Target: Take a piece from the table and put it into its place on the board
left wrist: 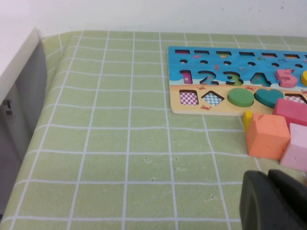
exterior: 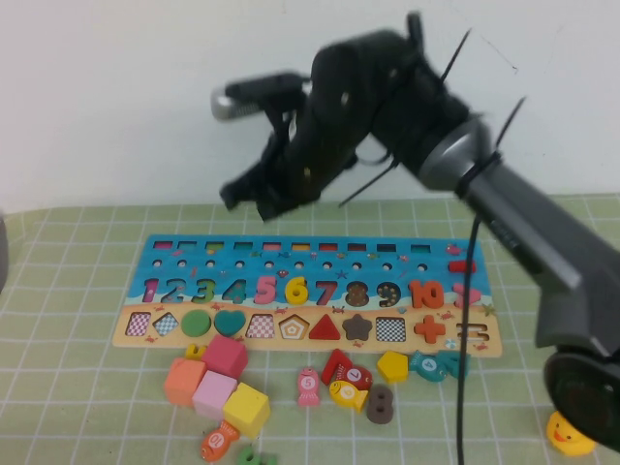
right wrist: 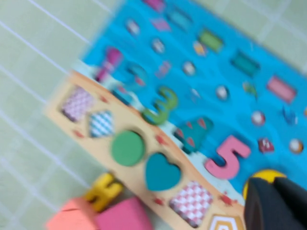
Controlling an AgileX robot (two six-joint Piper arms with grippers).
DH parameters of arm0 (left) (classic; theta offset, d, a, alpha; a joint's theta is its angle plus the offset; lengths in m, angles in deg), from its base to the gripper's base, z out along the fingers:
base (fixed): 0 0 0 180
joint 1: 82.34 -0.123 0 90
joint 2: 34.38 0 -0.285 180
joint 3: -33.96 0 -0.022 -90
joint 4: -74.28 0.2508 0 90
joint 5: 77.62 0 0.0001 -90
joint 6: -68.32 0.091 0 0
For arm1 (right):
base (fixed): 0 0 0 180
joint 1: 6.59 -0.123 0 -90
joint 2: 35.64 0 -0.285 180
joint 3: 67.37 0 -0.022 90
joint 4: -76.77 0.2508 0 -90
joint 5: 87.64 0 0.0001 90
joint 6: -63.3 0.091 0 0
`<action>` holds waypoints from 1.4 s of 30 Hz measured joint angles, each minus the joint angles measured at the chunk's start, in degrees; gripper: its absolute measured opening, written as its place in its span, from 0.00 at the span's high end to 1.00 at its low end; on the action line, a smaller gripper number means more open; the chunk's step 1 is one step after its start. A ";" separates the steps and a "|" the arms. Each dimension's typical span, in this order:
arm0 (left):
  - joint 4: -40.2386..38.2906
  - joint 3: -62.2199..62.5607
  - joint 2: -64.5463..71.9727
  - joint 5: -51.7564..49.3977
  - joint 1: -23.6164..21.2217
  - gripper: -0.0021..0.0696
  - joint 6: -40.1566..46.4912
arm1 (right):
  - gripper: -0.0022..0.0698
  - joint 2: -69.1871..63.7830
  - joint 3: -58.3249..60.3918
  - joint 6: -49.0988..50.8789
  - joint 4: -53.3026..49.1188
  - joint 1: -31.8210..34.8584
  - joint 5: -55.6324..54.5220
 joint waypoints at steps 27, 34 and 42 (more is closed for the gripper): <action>0.00 0.00 0.00 0.00 0.00 0.97 -0.10 | 0.97 37.01 5.44 -10.23 8.61 0.00 0.00; 0.00 0.00 0.00 0.00 0.00 0.97 -0.10 | 0.97 52.08 24.52 -12.50 6.60 0.00 0.00; 0.00 0.00 0.00 0.00 0.00 0.97 -0.10 | 0.97 71.84 52.30 -14.18 5.79 0.00 -2.95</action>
